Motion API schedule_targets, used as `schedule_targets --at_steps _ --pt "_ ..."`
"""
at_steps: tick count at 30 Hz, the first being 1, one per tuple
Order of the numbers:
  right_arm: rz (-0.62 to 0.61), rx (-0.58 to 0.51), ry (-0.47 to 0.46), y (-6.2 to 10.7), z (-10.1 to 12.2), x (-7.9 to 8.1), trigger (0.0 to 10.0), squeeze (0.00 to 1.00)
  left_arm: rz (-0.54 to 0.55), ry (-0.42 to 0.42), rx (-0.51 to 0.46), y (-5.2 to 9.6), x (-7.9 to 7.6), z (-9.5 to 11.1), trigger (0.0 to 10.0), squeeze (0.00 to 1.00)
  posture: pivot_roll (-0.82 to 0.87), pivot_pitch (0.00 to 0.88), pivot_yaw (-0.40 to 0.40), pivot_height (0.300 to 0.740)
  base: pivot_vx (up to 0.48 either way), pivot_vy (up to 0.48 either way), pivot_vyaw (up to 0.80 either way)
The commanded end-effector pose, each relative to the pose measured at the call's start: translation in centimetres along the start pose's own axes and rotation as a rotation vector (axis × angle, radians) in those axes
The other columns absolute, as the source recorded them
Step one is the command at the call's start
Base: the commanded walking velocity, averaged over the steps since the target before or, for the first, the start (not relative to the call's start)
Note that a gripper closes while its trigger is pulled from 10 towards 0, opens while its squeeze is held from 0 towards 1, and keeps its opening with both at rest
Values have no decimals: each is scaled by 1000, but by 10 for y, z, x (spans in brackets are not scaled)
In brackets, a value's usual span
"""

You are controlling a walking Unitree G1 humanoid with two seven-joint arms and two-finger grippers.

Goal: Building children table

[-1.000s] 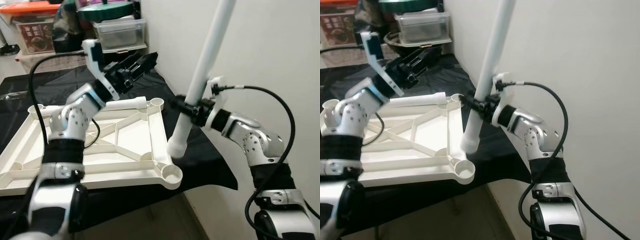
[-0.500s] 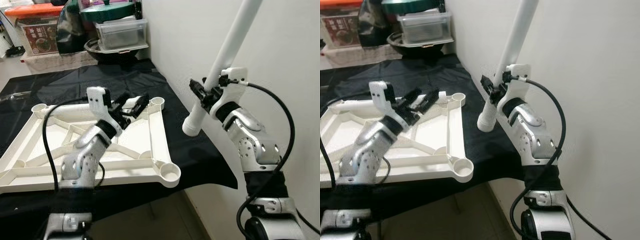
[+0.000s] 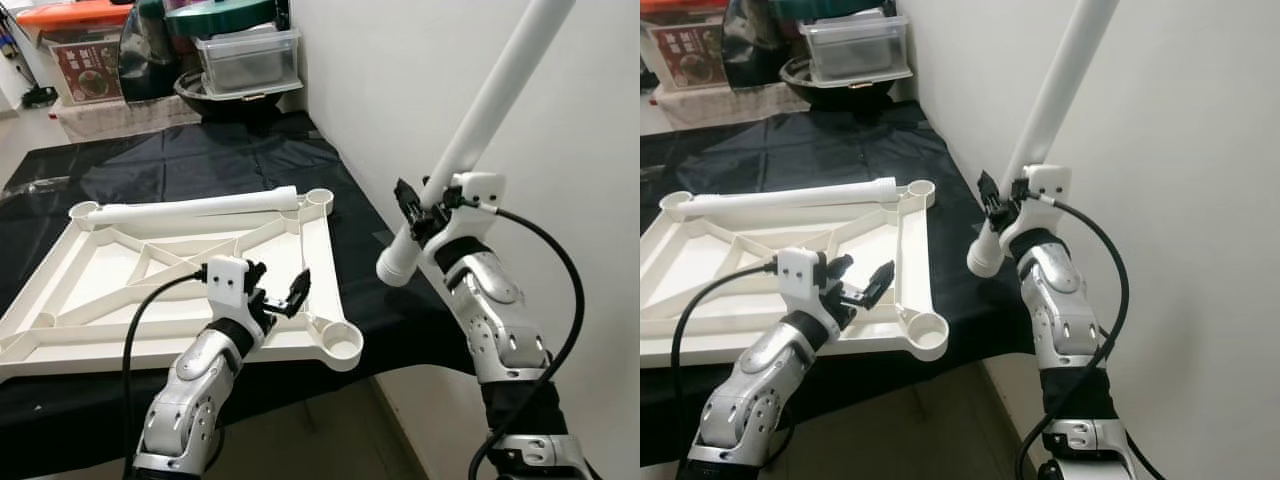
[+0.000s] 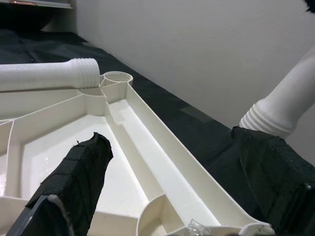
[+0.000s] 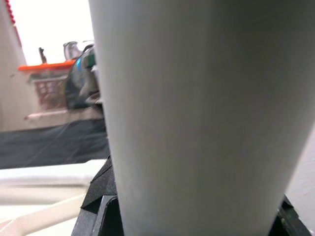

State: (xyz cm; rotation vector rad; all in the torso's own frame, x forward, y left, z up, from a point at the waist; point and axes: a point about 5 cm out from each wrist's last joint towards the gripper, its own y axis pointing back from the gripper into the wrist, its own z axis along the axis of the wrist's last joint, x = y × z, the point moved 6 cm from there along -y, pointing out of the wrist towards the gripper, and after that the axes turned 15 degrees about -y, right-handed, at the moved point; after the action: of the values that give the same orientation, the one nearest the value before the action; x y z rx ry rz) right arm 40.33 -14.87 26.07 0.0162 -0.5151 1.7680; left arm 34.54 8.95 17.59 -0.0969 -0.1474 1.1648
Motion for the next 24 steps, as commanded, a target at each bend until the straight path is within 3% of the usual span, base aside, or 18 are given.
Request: schedule_targets --at_steps 1,8,14,18,24 --pt "-43 -36 -1 4 -1 -8 10000 0 21 -10 19 6 0 -6 10000 0 -2 102 26 740 0 0 0" --pt "-49 -53 -17 3 -2 -8 10000 0 26 -31 30 9 -1 -7 10000 0 18 113 24 740 0 0 0" --pt "-64 -23 16 1 -18 -6 10000 0 47 -51 50 21 -5 -8 10000 0 57 154 9 740 0 0 0" --pt "-79 24 131 -12 -24 -10 10000 0 47 -42 56 28 -14 -6 10000 0 61 203 -11 740 0 0 0" --pt "-43 30 148 -24 -22 1 10000 0 41 -35 61 33 -22 -5 10000 0 60 226 -28 740 0 0 0"
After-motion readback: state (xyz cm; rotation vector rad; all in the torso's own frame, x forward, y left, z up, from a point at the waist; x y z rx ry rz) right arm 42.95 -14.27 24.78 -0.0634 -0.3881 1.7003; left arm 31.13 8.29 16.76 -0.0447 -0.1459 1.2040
